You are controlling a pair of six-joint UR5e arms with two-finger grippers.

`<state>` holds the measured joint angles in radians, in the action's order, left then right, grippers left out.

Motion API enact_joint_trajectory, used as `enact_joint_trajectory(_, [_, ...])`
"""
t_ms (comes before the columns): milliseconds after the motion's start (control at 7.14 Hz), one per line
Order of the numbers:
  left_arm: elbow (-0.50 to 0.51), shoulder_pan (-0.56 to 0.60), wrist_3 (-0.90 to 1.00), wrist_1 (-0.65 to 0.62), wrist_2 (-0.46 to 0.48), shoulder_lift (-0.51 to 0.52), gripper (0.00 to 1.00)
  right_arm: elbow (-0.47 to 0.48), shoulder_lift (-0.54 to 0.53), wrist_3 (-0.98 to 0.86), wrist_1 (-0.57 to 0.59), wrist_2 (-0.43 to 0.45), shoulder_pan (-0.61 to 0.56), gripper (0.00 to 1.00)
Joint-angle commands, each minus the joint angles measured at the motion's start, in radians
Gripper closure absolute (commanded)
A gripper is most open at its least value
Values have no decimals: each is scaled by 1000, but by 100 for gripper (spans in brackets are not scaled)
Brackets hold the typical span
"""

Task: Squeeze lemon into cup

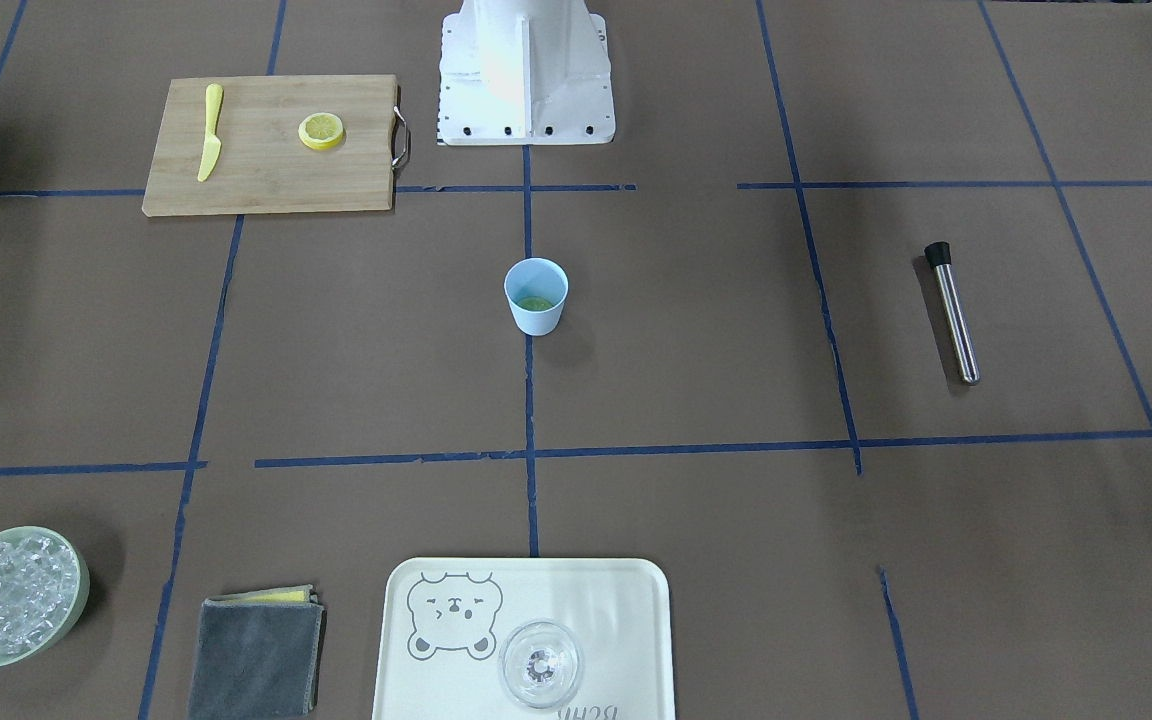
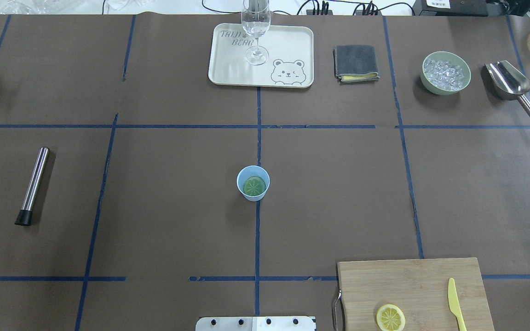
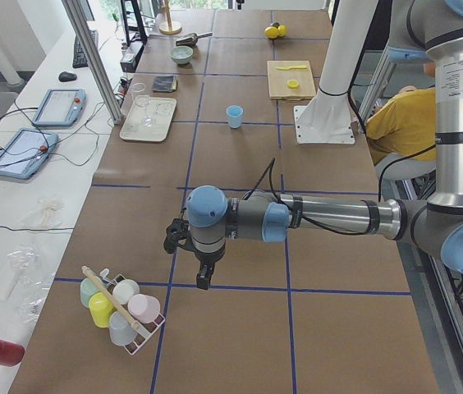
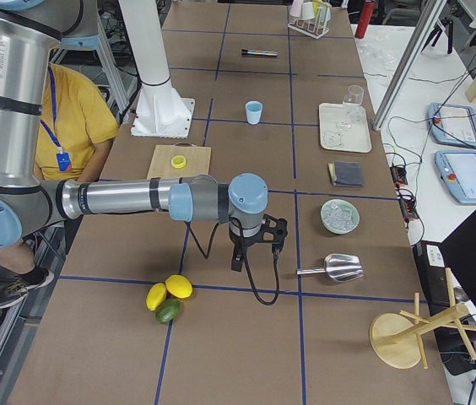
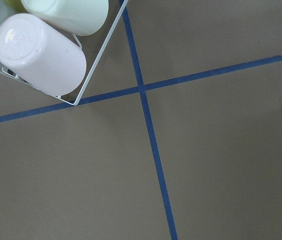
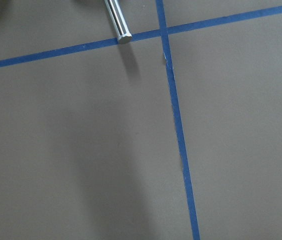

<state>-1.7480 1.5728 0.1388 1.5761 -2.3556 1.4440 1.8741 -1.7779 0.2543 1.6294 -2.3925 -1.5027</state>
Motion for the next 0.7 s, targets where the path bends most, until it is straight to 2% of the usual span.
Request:
enact_joint_trajectory(0, [5,0,-11,-60,-1,10,0,0,0,0,1,7,1,0])
enact_joint_trajectory(280, [-11,0,-11,-129,-2,15,0,-1,0,3,3,9,1,0])
enact_joint_trajectory(560, [-13,0,-10,-139,-2,41,0,-3,-2,3,1,9,1,0])
